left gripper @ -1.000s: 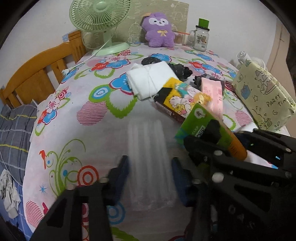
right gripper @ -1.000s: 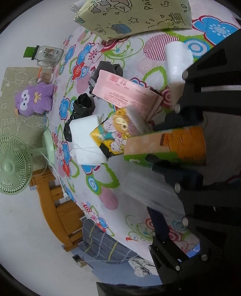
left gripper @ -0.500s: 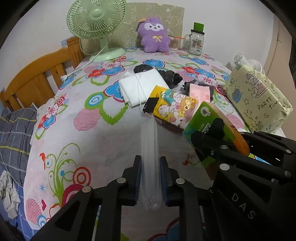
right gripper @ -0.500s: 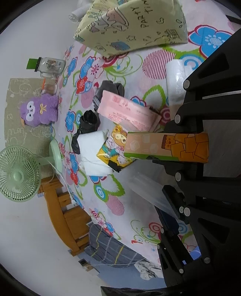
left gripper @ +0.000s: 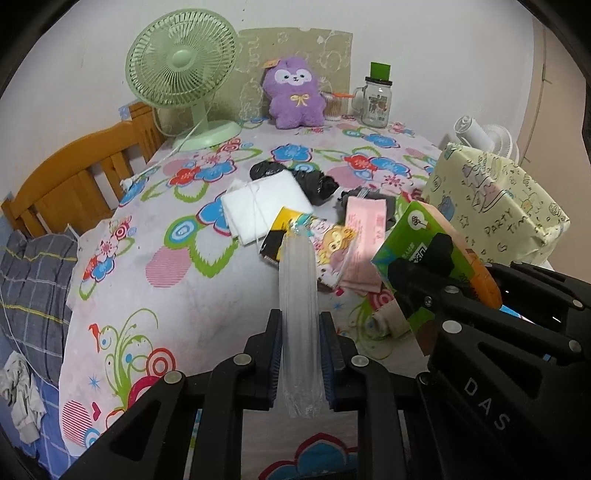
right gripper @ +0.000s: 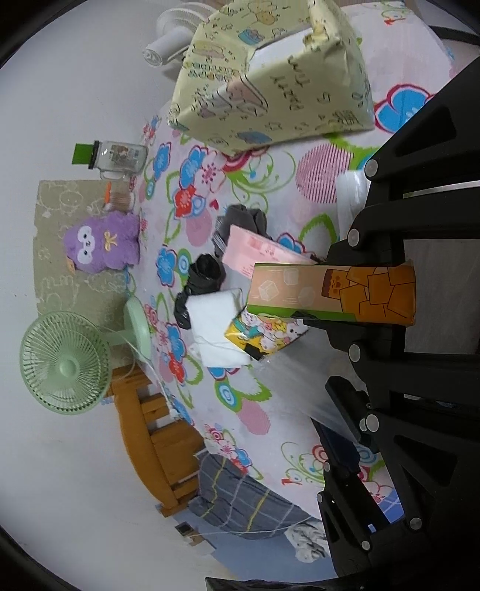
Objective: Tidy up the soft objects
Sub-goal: 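Carry the tissue box with the right tool while the left tool carries the tube to the gift box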
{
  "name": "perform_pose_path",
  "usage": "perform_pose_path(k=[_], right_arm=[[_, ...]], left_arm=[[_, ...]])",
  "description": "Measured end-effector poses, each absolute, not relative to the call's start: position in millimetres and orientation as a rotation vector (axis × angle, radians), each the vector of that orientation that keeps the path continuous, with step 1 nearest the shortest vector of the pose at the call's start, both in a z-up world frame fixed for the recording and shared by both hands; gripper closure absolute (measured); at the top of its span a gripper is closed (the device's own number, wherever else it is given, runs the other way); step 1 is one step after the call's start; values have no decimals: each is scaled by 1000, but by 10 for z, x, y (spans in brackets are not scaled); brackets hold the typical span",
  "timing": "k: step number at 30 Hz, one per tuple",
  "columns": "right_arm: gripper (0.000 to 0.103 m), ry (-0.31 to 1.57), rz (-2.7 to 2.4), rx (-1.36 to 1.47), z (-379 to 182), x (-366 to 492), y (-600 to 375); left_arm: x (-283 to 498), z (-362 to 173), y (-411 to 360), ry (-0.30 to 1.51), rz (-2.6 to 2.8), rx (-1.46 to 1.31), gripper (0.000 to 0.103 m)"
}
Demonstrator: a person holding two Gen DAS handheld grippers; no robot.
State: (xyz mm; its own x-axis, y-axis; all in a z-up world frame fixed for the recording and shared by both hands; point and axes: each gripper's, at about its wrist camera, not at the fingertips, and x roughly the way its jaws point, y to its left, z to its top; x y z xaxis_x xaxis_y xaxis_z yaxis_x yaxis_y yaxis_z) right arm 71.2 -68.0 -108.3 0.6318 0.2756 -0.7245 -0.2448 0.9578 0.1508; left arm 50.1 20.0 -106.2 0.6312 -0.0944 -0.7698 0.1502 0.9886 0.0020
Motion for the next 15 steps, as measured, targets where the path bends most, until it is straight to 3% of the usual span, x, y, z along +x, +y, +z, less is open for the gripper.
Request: perform_pose_path(k=[15], right_arm=[[82,769,286,40,-759,650,-901]], left_arm=[[445,-723,2,815,-143,75,85]])
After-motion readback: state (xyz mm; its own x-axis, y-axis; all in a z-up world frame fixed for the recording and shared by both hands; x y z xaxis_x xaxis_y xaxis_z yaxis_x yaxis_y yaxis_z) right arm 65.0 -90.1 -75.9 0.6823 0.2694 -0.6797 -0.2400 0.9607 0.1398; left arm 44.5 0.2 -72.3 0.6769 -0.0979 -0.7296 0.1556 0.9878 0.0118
